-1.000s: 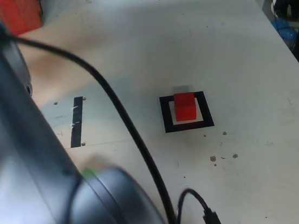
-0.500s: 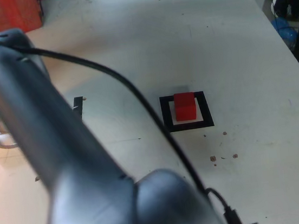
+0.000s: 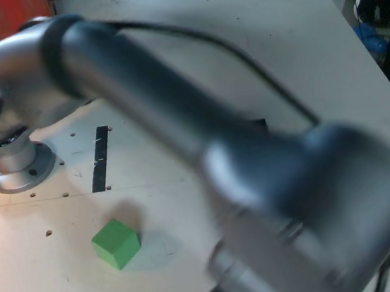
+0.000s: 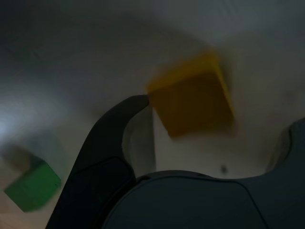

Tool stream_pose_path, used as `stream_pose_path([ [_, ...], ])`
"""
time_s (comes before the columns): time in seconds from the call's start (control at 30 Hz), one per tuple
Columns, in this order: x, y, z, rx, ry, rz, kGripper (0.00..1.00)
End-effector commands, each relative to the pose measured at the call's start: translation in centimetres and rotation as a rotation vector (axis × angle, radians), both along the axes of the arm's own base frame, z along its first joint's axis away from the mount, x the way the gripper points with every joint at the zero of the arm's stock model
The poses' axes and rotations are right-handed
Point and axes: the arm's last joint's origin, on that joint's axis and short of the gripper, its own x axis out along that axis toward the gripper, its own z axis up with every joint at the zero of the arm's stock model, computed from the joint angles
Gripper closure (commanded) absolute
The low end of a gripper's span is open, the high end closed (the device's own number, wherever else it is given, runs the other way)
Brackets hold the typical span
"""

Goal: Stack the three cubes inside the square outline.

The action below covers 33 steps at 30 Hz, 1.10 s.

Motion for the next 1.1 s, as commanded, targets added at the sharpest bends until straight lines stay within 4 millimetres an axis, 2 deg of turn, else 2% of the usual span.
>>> stream_pose_path([
  [0.0, 0.9, 1.0, 0.3, 0.006, 0.003, 0.017, 0.07],
  [0.33, 3.8, 4.7, 0.5, 0.0, 0.038, 0.154, 0.07],
  [0.73, 3.6, 5.2, 0.4, -0.019, 0.079, 0.194, 0.07],
  [0.93, 4.1, 8.0, 0.9, 0.038, 0.078, 0.232, 0.07],
  [1.07, 4.0, 9.7, 1.8, 0.05, 0.076, 0.257, 0.07],
])
